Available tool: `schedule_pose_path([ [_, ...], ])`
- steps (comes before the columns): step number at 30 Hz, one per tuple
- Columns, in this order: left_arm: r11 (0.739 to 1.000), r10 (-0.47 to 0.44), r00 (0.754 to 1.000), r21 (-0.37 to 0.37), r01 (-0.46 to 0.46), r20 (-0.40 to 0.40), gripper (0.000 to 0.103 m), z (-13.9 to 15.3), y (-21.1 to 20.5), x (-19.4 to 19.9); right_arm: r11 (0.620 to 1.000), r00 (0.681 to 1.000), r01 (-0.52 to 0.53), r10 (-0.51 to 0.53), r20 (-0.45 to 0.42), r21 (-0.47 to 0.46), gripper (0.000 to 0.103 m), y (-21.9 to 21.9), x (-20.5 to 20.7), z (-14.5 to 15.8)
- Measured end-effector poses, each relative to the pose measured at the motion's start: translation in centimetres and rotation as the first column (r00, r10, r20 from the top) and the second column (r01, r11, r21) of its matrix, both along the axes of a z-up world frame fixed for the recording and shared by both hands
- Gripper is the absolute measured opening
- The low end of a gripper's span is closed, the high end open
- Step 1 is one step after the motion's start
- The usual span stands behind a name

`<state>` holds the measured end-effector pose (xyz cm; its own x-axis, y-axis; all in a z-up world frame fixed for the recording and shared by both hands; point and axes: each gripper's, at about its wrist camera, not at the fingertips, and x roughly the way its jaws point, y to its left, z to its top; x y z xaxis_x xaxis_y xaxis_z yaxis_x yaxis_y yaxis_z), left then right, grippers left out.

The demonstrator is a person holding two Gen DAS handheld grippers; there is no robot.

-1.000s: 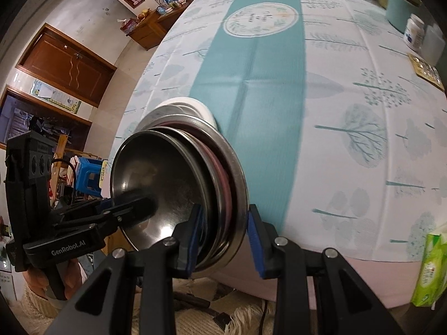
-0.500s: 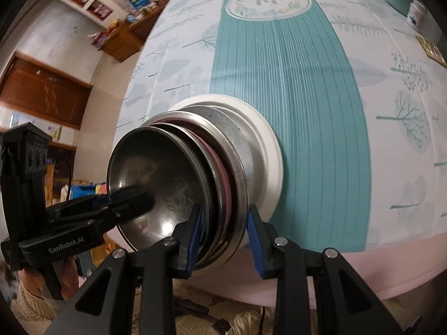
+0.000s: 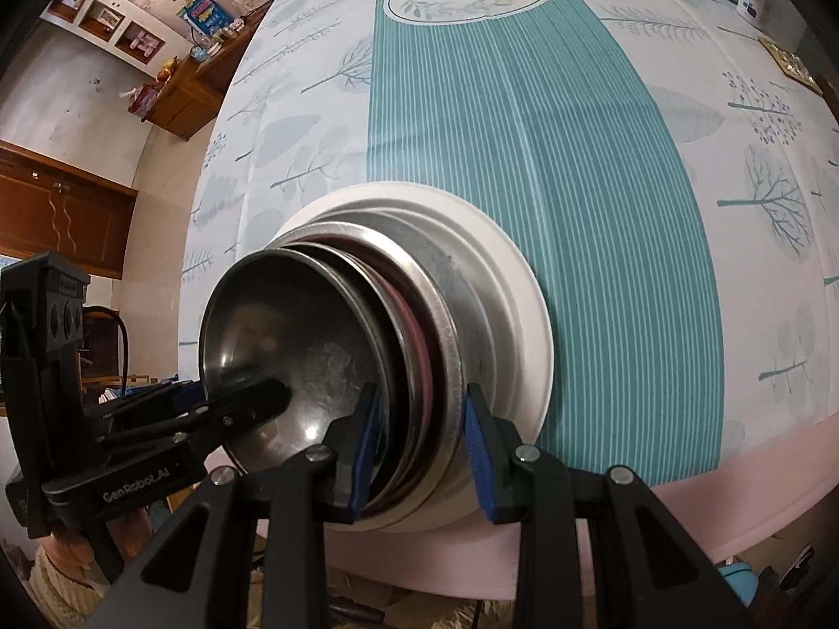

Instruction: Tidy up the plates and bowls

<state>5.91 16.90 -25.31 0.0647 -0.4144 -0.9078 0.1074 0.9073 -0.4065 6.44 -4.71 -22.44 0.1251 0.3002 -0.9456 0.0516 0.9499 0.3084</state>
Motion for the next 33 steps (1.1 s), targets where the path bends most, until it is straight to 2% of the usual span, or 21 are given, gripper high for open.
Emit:
schedule_pose_path([
  [13,0.999,0.037,0.999,0.003,-0.037,0.002,0.039,0.2,0.3,-0.2,0.999,0.999,-0.048,0.048,-0.010,0.021,0.031,0.3,0.8,-0.6],
  [21,0.999,0.029,1.000,0.019,-0.029,0.007,0.043,0.3,-0.1,-0.2,0.998,0.998,-0.062,0.062,-0.001,0.021,0.031,0.3,0.9,-0.5],
  [24,0.999,0.028,0.999,0.029,-0.029,0.017,0.051,0.5,-0.3,-0.1,0.998,0.998,-0.061,0.061,0.006,0.019,0.031,0.2,1.0,-0.4],
  [26,0.999,0.032,0.999,0.037,-0.034,0.032,0.060,0.8,-0.4,-0.1,0.998,0.998,-0.063,0.062,0.015,0.011,0.031,0.3,1.0,-0.2],
  [33,0.998,0.045,0.997,0.043,-0.048,0.066,0.065,2.2,0.0,0.2,0.998,0.997,-0.064,0.064,0.041,0.000,0.031,0.2,1.1,0.3],
])
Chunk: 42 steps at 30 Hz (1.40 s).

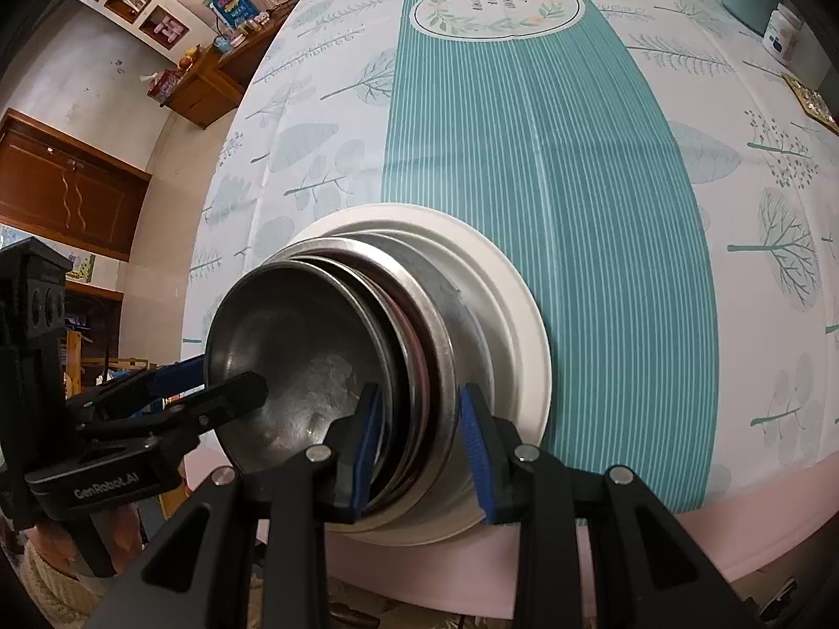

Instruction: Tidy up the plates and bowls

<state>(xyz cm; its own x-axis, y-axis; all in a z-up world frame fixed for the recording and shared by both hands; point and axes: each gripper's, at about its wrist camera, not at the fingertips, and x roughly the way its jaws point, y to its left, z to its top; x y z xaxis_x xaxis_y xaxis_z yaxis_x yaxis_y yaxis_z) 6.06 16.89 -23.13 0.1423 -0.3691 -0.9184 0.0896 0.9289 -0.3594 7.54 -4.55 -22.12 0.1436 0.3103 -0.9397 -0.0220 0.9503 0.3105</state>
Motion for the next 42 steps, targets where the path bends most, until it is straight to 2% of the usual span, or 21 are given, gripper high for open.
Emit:
schedule_pose_path([
  [3,1.000,0.004,1.000,0.003,-0.004,0.009,0.068,0.4,0.1,0.0,1.000,1.000,0.002,-0.002,-0.002,0.007,0.031,-0.1,-0.1,0.0],
  [5,1.000,0.011,1.000,0.002,-0.011,0.013,0.075,0.7,0.2,0.0,1.000,1.000,0.002,-0.002,-0.001,0.008,0.031,-0.1,-0.2,0.1],
  [7,1.000,0.018,1.000,-0.002,-0.018,0.019,0.077,1.0,0.5,-0.2,1.000,1.000,0.000,0.000,0.002,0.006,0.031,-0.1,-0.2,0.2],
  [16,1.000,0.021,0.999,-0.004,-0.021,0.039,0.078,2.5,0.5,-1.1,0.999,1.000,-0.003,0.002,0.031,0.043,0.032,-0.6,-1.1,1.7],
  [20,1.000,0.011,0.997,0.007,-0.011,0.077,0.078,4.0,0.1,-1.6,0.999,0.998,-0.015,0.012,0.062,0.044,0.032,-0.7,-1.6,3.0],
  [22,1.000,0.008,0.995,0.014,-0.010,0.103,0.079,5.0,-0.2,-1.9,0.999,0.997,-0.021,0.018,0.079,0.042,0.036,-0.7,-1.9,3.6],
  [29,0.999,-0.006,0.979,0.035,-0.001,0.204,0.085,8.8,-1.3,-3.1,0.999,0.984,-0.030,0.032,0.178,-0.014,0.037,-1.0,-3.3,6.9],
  [34,0.998,-0.011,0.952,0.068,-0.010,0.306,0.088,11.8,-2.3,-4.5,0.997,0.960,-0.027,0.045,0.276,-0.068,0.037,-1.1,-4.4,9.5],
  [36,0.997,-0.007,0.945,0.076,-0.020,0.328,0.089,12.7,-2.8,-4.9,0.997,0.949,-0.023,0.047,0.312,-0.080,0.037,-1.3,-4.9,10.6],
  [38,0.996,-0.010,0.941,0.085,-0.020,0.338,0.097,13.5,-3.3,-5.3,0.996,0.938,-0.018,0.047,0.343,-0.087,0.037,-1.5,-5.3,11.4],
  [42,0.995,-0.004,0.925,0.092,-0.034,0.379,0.098,14.8,-4.2,-6.5,0.995,0.919,-0.006,0.046,0.391,-0.103,0.041,-1.9,-6.1,12.8],
])
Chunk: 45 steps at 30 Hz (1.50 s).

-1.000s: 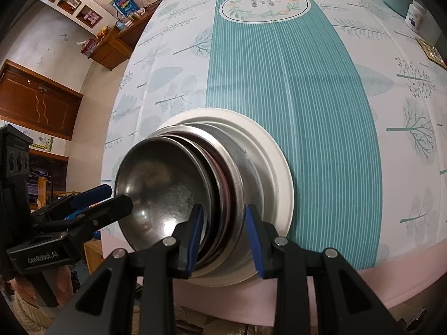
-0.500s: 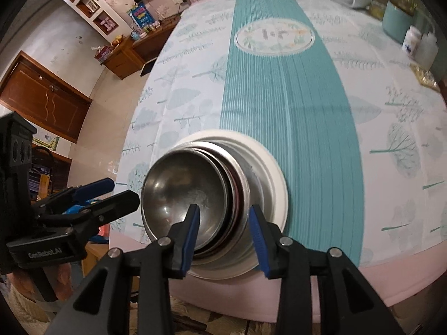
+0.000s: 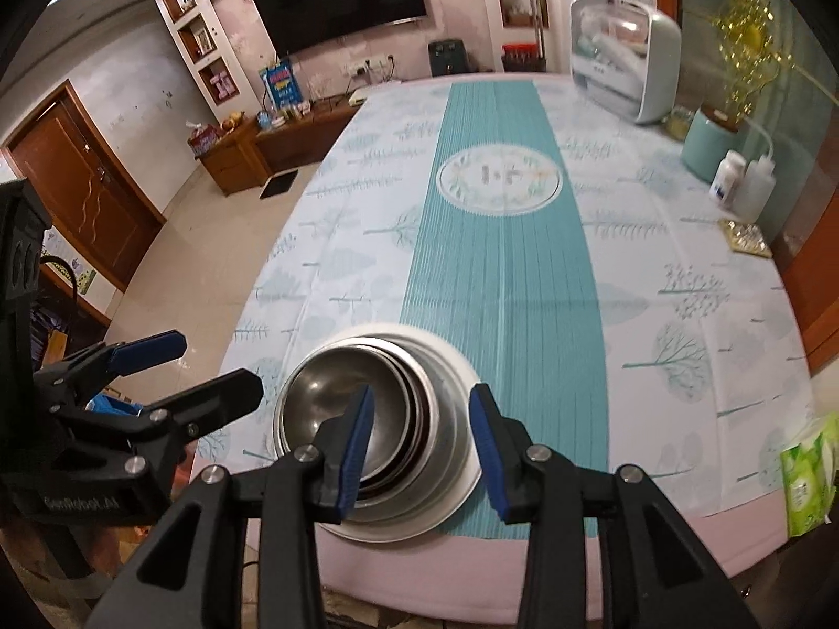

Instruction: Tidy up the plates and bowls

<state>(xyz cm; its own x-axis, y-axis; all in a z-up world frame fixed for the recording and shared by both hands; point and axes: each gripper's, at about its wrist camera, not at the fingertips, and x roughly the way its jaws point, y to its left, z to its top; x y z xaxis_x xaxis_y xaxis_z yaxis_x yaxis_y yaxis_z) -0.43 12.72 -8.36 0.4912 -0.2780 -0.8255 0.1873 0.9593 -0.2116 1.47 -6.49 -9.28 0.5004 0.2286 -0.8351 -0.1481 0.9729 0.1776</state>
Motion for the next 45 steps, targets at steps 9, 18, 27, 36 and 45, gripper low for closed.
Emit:
schedule_pose_path([
  [9,0.997,0.078,0.994,0.024,-0.080,0.083,0.098,2.6,-1.8,-2.3,0.999,0.997,0.023,-0.021,0.075,-0.028,0.048,-1.3,-1.6,2.3],
  [18,0.982,0.158,0.979,0.086,-0.170,0.132,0.101,4.2,-2.6,-4.5,0.994,0.988,0.089,-0.080,0.135,-0.061,0.063,-2.5,-3.1,3.5],
  [27,0.973,0.190,0.972,0.103,-0.205,0.141,0.102,4.6,-2.9,-5.9,0.989,0.985,0.105,-0.090,0.144,-0.101,0.066,-2.7,-3.9,4.2],
  [36,0.965,0.215,0.966,0.121,-0.233,0.143,0.102,4.6,-3.1,-6.2,0.991,0.989,0.097,-0.086,0.121,-0.096,0.066,-2.9,-4.2,3.7],
  [45,0.962,0.220,0.964,0.130,-0.240,0.149,0.102,4.7,-3.6,-6.2,0.988,0.987,0.105,-0.090,0.135,-0.112,0.066,-3.1,-4.3,3.8],
])
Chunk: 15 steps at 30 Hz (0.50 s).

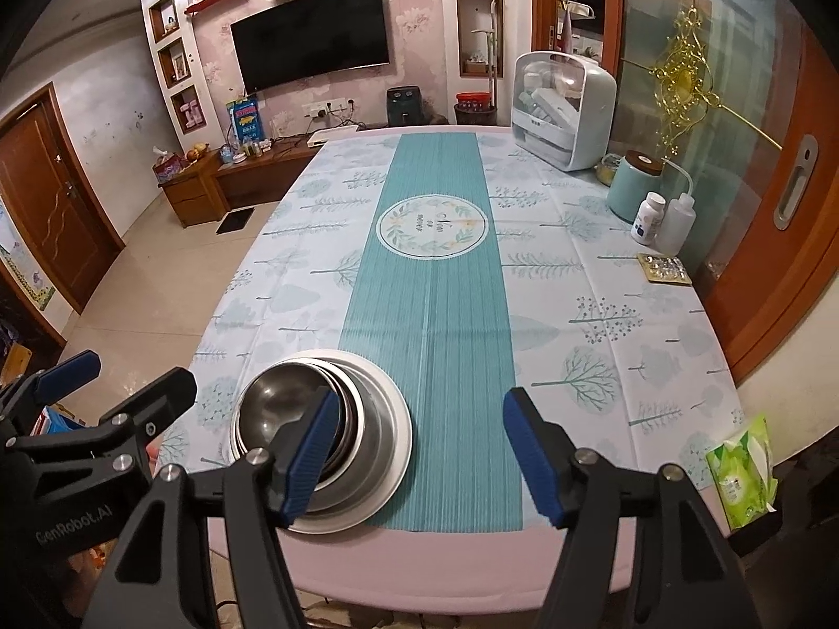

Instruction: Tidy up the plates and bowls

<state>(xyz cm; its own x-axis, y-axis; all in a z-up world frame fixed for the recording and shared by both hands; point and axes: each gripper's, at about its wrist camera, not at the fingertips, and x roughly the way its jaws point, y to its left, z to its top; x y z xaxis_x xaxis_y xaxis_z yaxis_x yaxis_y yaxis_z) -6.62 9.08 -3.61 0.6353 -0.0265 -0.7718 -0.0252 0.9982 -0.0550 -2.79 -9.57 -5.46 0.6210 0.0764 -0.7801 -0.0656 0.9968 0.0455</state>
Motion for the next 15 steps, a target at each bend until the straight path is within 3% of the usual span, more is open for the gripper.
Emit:
schedule_pose_path([
  [15,1.000,0.006,1.000,0.011,-0.005,-0.011,0.102,-0.14,-0.25,0.76,1.000,1.000,0.005,-0.004,0.015,-0.014,0.066,-0.30,0.50,0.18],
])
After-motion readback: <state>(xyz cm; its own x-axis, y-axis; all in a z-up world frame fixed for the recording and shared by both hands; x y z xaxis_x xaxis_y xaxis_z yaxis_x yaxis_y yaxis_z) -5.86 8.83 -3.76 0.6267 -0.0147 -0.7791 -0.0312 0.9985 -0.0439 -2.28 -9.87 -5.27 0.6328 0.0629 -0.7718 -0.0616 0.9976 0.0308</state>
